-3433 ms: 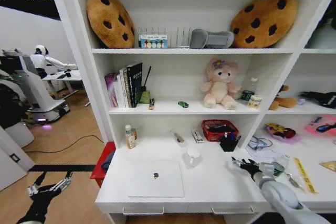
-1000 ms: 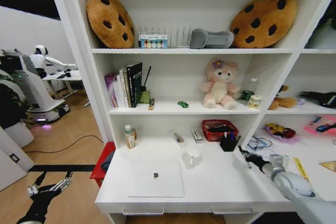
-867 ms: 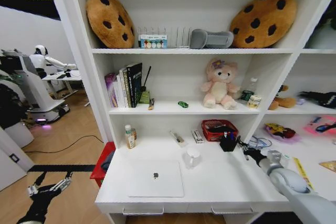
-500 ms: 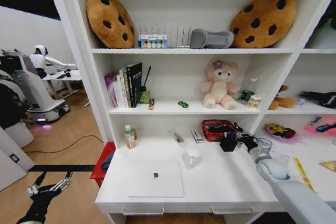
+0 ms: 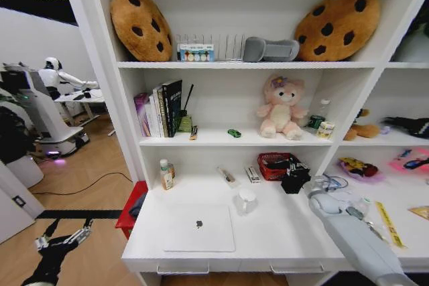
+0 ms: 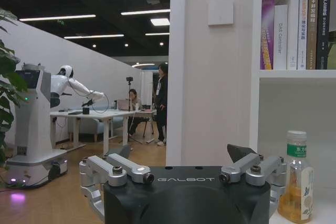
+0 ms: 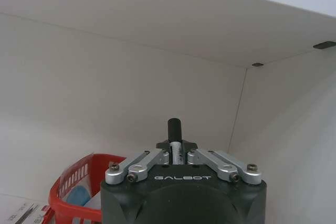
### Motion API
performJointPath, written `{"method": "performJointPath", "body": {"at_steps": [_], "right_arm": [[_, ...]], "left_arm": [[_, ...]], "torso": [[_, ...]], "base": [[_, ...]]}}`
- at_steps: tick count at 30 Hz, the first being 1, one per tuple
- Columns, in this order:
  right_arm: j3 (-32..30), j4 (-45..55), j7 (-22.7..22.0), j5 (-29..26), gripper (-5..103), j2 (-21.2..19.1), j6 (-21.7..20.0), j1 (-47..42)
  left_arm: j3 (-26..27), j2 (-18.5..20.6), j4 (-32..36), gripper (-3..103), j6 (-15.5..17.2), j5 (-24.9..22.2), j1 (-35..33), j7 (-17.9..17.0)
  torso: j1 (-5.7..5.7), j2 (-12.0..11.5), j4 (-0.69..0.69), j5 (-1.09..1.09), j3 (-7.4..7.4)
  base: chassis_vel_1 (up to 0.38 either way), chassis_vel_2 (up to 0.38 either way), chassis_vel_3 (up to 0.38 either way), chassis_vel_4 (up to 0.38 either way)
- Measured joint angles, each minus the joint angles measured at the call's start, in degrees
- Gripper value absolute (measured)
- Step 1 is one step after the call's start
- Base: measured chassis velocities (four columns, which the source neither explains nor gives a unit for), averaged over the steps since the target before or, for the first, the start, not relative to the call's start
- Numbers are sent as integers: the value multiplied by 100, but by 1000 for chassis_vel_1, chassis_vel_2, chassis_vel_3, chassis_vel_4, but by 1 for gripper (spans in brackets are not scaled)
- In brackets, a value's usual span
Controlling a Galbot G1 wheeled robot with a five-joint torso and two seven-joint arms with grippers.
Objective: Organize the objects on the table.
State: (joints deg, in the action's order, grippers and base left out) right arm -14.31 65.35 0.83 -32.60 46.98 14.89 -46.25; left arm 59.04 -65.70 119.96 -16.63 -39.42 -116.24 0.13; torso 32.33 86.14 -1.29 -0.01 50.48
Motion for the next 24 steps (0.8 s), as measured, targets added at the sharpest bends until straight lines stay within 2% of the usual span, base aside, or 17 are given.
{"method": "performJointPath", "body": {"at_steps": [3,4,6,8,9,11,12,14,16,17,20,23,24], "right_arm": [[-18,19,6,8,9,-12,0,-41],[-52,32,5,8,19,-26,0,-98],[-65,34,3,7,19,-28,0,-114],[-111,46,-5,-4,30,-37,0,-179],[-111,46,-5,-4,30,-37,0,-179],[-142,68,-14,-7,41,-47,-1,-231],[-198,137,-64,-7,51,-56,-5,-311],[-232,189,-103,-7,51,-60,-18,-351],[-509,678,-203,-12,63,-130,-132,-644],[-509,678,-203,-12,63,-130,-132,-644],[-937,1472,-297,-20,79,-250,-260,-1161],[-1113,1758,-337,27,84,-278,-265,-1414],[-1223,1942,-387,70,89,-279,-263,-1591]], "left_arm": [[0,0,0,100,0,0,0,0],[0,0,0,100,0,0,0,0],[0,0,0,100,0,0,0,0],[0,0,0,100,0,0,0,0],[0,0,0,100,0,0,0,0],[0,0,0,100,0,0,0,0],[0,0,0,100,0,0,0,0],[0,0,0,100,0,0,0,0],[0,0,0,100,0,0,0,0],[0,0,0,100,0,0,0,0],[0,0,0,100,0,0,0,1],[0,0,0,100,0,0,0,1],[0,0,0,100,0,0,0,1]], "torso": [[0,0,-1,1,0],[0,0,-1,1,0],[0,0,-1,1,-1],[0,0,-1,1,0],[0,0,-1,1,0],[0,0,-1,1,0],[0,0,-1,1,0],[0,0,-1,1,0],[0,0,1,2,0],[0,0,1,2,0],[0,0,0,-1,-1],[0,0,0,0,-1],[0,0,1,0,-1]], "base": [[0,0,0,0],[0,0,0,0],[0,0,0,0],[0,0,0,0],[0,0,0,0],[0,0,0,0],[0,0,0,0],[0,0,0,0],[0,0,0,0],[0,0,0,0],[0,0,0,0],[0,0,0,0],[0,0,0,0]]}}
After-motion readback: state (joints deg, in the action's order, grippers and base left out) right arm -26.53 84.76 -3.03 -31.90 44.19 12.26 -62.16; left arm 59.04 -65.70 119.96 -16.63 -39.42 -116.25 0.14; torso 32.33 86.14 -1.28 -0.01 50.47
